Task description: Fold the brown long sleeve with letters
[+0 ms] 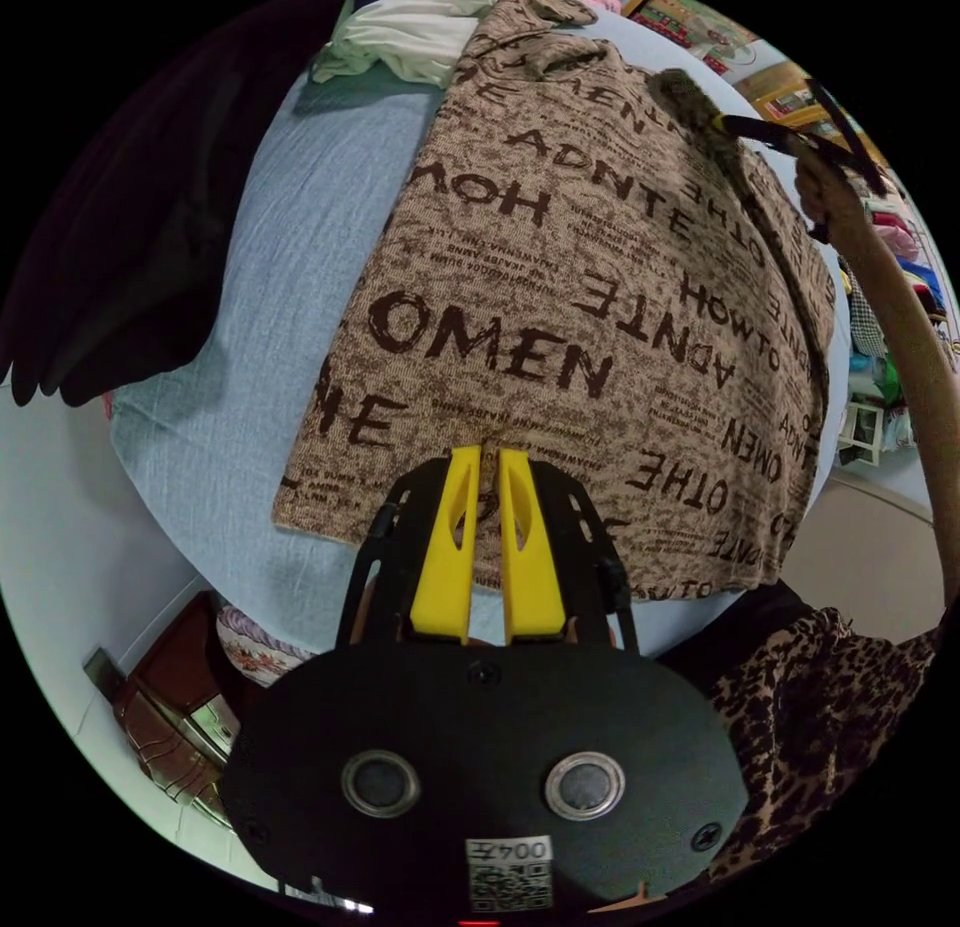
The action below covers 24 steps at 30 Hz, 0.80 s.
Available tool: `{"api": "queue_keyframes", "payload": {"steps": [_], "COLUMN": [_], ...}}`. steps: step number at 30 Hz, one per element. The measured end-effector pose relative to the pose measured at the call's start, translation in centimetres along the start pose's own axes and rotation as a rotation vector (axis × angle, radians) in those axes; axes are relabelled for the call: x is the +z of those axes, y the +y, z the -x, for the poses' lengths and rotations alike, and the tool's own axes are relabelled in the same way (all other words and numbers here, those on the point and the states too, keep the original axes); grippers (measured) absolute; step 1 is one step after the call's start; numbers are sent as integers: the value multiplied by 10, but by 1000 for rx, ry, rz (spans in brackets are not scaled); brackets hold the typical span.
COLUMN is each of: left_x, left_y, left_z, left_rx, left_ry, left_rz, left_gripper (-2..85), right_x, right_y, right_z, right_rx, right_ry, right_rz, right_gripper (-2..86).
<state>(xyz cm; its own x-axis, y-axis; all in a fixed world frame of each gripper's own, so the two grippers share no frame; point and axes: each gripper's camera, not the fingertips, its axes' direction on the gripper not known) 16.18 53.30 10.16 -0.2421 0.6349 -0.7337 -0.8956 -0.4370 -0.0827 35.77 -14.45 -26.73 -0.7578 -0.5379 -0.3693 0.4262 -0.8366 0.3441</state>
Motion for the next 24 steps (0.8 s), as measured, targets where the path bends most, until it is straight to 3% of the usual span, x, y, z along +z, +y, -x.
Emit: {"api": "queue_keyframes", "payload": {"steps": [6, 11, 20, 24], "left_x": [-3, -6, -10, -12], "left_y": [-3, 1, 6, 6], "left_z": [1, 9, 20, 19], "left_rx": [35, 36, 10, 12], "left_ry": [-16, 15, 77, 72], "left_rz": [20, 3, -14, -3], "left_gripper": [12, 13, 13, 13], "right_x": [-98, -156, -84, -84], "right_y": [147, 353, 654, 662], "right_z": [-88, -189, -285, -268], "right_rx": [214, 547, 1180, 1163], "right_ry": [-30, 46, 2, -20], "right_rz": [-208, -254, -28, -103], "right_gripper": [20, 19, 50, 72]}}
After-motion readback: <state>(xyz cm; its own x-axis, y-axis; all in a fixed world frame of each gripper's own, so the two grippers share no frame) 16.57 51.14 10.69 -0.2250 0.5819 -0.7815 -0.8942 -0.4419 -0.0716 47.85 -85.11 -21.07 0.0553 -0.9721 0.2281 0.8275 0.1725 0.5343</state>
